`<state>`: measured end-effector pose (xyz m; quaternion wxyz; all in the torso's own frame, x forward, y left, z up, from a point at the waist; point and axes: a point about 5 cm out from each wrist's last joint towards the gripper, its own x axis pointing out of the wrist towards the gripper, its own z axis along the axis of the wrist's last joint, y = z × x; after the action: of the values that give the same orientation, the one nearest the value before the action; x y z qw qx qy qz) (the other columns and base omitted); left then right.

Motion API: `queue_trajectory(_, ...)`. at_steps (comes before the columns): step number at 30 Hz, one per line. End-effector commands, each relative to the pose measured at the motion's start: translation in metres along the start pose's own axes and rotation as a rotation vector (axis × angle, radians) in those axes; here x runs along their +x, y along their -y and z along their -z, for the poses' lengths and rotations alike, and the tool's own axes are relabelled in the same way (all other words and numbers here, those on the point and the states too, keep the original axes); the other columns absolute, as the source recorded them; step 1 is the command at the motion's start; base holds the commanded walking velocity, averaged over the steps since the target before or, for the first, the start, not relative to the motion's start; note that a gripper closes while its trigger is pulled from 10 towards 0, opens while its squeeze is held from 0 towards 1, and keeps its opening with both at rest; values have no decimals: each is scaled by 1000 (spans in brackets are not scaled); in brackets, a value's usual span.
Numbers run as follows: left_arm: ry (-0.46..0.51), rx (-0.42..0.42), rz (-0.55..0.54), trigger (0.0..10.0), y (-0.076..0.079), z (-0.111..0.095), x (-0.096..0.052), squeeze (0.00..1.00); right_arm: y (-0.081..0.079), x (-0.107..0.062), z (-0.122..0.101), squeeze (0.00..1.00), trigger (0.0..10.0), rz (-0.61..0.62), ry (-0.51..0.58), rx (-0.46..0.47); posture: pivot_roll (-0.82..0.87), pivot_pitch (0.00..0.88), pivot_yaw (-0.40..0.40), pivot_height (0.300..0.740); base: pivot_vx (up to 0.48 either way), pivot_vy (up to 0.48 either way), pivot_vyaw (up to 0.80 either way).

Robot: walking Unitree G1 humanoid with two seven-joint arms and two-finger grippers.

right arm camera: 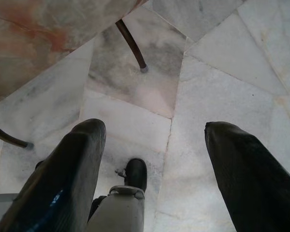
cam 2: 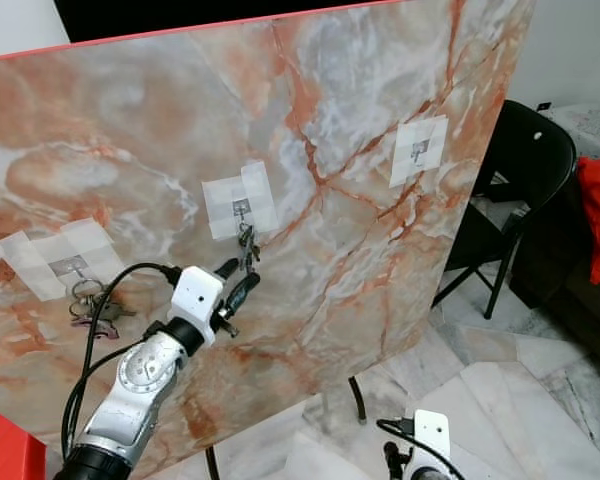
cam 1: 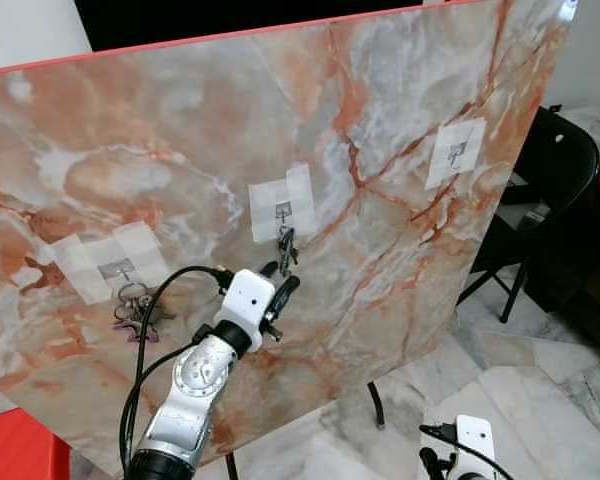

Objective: Hang keys on a hook

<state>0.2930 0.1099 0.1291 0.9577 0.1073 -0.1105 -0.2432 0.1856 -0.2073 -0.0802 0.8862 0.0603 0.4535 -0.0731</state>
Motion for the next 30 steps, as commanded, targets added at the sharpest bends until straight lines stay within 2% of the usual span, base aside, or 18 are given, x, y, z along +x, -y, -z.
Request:
queue_trajectory(1,7,-10,7,10000,-3,-3,-2,1000,1,0,-2,0,10000,4,2,1,48,0,-21,732,0,0,0)
queue_trajectory(8,-54,-10,31,10000,-3,9,-15,1000,0,0,-2,0,10000,4,1,3,46,0,-18,732,0,0,0)
queue_trajectory(9,-102,-4,38,10000,-4,19,-23,514,0,0,-1,0,10000,3,0,3,52,0,-18,732,0,0,0)
queue_trajectory(10,-139,9,43,10000,-4,27,-30,514,0,0,-1,0,10000,3,-1,3,49,0,-17,732,0,0,0)
queue_trajectory(11,-139,9,43,10000,-4,27,-30,514,0,0,-1,0,10000,3,-1,3,49,0,-17,732,0,0,0)
queue_trajectory(12,-181,3,27,10000,-7,39,-38,0,0,0,-1,0,10000,2,-1,2,48,0,-17,732,0,0,0)
queue_trajectory(21,-432,-36,-2,10000,-8,91,-70,0,-1,0,0,0,10000,2,-2,2,45,0,-12,732,0,0,0)
queue_trajectory(25,-602,-115,-56,10000,-5,124,-92,0,-1,0,0,0,10000,3,-5,-2,42,0,-13,732,0,0,0)
queue_trajectory(28,-692,-178,-95,10000,-6,139,-107,0,-1,1,0,0,10000,9,-19,-33,49,0,-18,732,0,0,0)
queue_trajectory(30,-765,-186,-108,10000,-8,148,-117,0,-1,1,-1,0,10000,7,-18,-33,49,0,-19,732,0,0,0)
